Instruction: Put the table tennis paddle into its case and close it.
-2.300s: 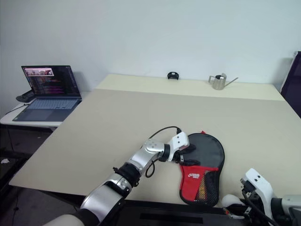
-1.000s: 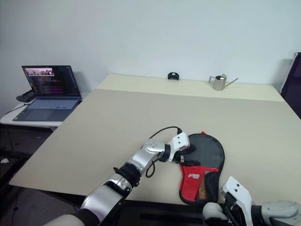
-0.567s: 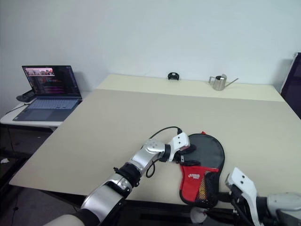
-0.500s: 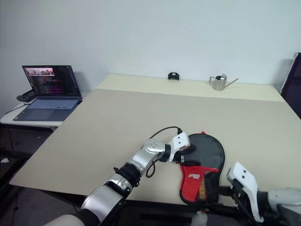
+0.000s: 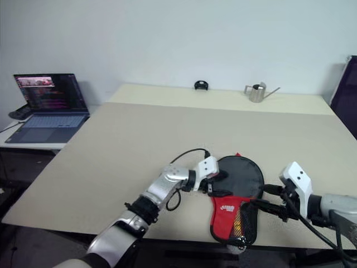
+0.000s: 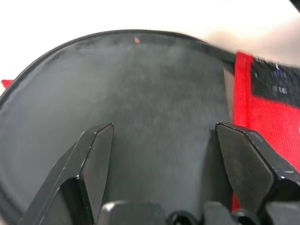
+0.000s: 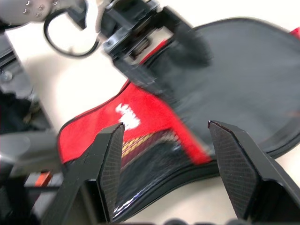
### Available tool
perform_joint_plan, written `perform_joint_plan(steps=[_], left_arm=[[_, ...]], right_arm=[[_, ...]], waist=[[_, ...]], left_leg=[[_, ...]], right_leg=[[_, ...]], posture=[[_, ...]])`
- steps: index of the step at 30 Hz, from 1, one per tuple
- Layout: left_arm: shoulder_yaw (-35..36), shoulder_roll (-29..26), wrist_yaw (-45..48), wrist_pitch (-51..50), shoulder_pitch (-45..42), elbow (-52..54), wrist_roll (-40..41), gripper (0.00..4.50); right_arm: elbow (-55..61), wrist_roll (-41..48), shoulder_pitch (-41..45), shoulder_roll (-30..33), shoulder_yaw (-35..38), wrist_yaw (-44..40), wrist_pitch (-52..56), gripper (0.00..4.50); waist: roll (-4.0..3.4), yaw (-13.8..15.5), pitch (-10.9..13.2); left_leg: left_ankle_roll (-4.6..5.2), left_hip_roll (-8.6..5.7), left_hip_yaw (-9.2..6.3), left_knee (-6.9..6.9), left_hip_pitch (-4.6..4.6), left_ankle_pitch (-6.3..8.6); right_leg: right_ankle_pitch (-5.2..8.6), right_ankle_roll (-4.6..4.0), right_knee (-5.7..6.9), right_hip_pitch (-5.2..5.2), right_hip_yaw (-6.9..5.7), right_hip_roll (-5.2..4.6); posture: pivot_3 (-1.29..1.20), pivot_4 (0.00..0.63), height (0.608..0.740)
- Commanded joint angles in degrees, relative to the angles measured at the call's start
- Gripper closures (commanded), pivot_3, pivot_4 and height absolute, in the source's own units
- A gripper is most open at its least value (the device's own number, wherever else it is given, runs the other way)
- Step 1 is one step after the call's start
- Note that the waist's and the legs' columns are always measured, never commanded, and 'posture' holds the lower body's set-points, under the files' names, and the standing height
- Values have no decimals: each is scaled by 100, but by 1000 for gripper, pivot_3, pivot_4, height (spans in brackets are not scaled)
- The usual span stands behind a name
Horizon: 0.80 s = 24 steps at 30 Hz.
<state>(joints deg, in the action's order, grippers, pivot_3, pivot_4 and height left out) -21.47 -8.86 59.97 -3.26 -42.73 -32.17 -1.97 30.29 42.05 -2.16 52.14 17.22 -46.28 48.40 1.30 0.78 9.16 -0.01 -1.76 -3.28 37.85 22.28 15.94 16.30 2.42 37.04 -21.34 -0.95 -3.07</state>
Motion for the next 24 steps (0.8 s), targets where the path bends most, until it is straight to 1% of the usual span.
perform_joint_plan(steps=[1,3,6,8,11,16,22,24], left_arm=[[327,-433,113,-344,109,592,192,710],[484,-568,140,-462,147,855,371,710],[761,-973,568,-504,469,1571,864,710],[1119,-1320,588,-1015,865,2243,1261,710],[1786,-1766,191,-1742,1527,3098,1687,710],[2337,-1898,-484,-2472,2127,4184,2157,710],[2790,-2016,-1238,-2679,2640,4865,2186,710],[2764,-1981,-1491,-2658,2692,4968,2100,710]], right_arm=[[-437,-294,413,-84,-123,-165,-591,1412],[-722,-488,586,-79,-234,-231,-780,1412],[-1266,-921,896,21,-505,-458,-1229,1412],[-1680,-1034,1262,-39,-629,-602,-1431,1412],[-2441,-1243,1889,-154,-867,-865,-1759,1412],[-3597,-1581,2486,-158,-1092,-1381,-2218,1412],[-4946,-2016,3194,-93,-1250,-1877,-2793,1412],[-5467,-2160,3439,-72,-1261,-2023,-3006,1412]], waist=[[-15,-32,17],[-30,-34,31],[-35,-38,36],[-42,-54,40],[-57,-114,52],[-60,-31,57],[-63,-7,58],[-63,-22,58]], left_leg=[[0,1,2,1,6,0],[0,0,4,3,16,-1],[-2,-2,4,6,41,-2],[-10,-2,8,7,54,-6],[-16,-1,20,5,55,-9],[-5,1,20,11,58,-3],[-14,-2,27,11,57,-8],[-17,1,30,10,56,-9]], right_leg=[[-1,-1,1,-7,1,1],[-1,-1,1,-14,2,0],[-1,-2,1,-36,2,-2],[-2,-3,-1,-50,5,-4],[-2,-4,1,-60,20,-6],[-3,-7,8,-62,17,-8],[-5,-9,7,-63,22,-10],[-6,-12,8,-66,23,-8]], posture=[[0,150,740],[0,150,740],[0,150,740],[0,150,740],[0,150,740],[0,150,740],[0,150,740],[0,150,740]])
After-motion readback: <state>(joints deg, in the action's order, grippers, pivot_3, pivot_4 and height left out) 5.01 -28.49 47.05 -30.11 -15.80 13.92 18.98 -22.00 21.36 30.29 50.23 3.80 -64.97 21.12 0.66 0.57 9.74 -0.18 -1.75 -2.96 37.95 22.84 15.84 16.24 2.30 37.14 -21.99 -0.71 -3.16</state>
